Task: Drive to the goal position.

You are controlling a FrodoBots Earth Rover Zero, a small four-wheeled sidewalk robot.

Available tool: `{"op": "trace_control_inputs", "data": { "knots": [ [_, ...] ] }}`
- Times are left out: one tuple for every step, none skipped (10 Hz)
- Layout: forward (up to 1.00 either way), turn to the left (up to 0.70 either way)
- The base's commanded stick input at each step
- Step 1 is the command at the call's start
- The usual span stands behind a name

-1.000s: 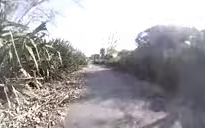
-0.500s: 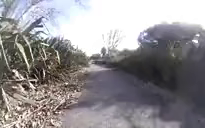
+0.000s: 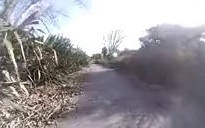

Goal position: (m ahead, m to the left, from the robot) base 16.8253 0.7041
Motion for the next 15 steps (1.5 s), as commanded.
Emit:
{"op": "trace_control_inputs", "data": {
  "knots": [
    [0.45,-0.22],
    [0.45,-0.27],
    [0.45,-0.27],
    [0.45,-0.27],
    [0.45,-0.27],
    [0.45,-0.27],
    [0.45,-0.27],
    [0.45,-0.27],
    [0.45,-0.27],
    [0.45,-0.27],
    [0.45,-0.27],
    [0.45,-0.27],
    [0.45,-0.27],
    [0.45,-0.27],
    [0.45,-0.21]
  ]
}}
